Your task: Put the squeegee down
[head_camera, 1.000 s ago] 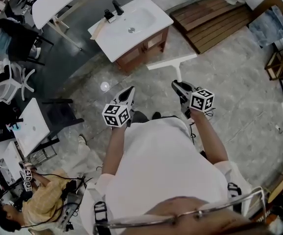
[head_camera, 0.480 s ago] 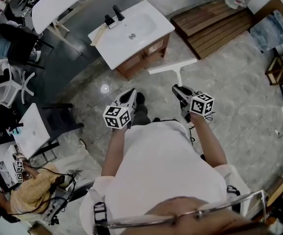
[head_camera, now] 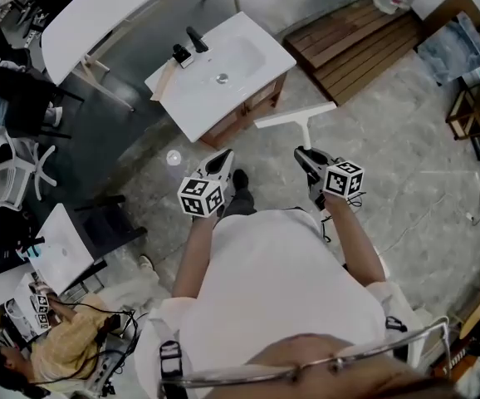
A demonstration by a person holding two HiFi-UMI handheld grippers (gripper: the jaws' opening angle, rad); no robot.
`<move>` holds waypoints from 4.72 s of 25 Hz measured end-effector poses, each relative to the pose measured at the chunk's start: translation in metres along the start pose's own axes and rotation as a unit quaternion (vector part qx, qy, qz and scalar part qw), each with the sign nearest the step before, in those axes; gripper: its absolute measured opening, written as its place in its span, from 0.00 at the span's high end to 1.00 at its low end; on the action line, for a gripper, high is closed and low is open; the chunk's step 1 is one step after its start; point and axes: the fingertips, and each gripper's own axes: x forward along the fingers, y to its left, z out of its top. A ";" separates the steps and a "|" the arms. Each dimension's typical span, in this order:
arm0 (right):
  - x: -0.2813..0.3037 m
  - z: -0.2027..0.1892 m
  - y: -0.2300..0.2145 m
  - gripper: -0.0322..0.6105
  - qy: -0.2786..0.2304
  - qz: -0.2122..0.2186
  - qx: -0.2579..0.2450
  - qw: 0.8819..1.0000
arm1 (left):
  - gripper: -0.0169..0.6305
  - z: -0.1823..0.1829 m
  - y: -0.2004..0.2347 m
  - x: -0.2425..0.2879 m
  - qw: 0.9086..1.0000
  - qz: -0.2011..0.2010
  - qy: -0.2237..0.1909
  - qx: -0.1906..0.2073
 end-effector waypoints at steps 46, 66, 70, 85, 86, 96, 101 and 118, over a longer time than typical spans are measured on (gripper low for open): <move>0.171 0.148 -0.072 0.84 -0.001 -0.042 0.013 0.999 | 0.97 0.130 0.176 0.123 1.000 -0.020 0.004 -0.004; 0.261 0.247 -0.178 0.84 0.115 0.028 -0.035 0.992 | 0.97 0.178 0.197 0.204 0.991 0.110 -0.034 -0.065; 0.281 0.250 -0.199 0.84 0.146 0.042 -0.051 0.987 | 0.97 0.174 0.200 0.211 0.986 0.141 -0.045 -0.081; 0.363 0.237 -0.251 0.84 0.228 0.047 -0.082 0.969 | 0.97 0.162 0.209 0.219 0.970 0.205 -0.052 -0.123; 0.369 0.235 -0.254 0.84 0.232 0.046 -0.082 0.968 | 0.97 0.161 0.212 0.219 0.969 0.207 -0.052 -0.125; 0.428 0.213 -0.278 0.84 0.274 0.028 -0.096 0.957 | 0.97 0.161 0.229 0.229 0.969 0.201 -0.048 -0.134; 0.453 0.202 -0.300 0.84 0.298 0.009 -0.103 0.949 | 0.97 0.158 0.232 0.234 0.968 0.200 -0.045 -0.145; 0.486 0.174 -0.337 0.84 0.356 -0.040 -0.109 0.927 | 0.97 0.137 0.255 0.226 0.961 0.209 -0.031 -0.179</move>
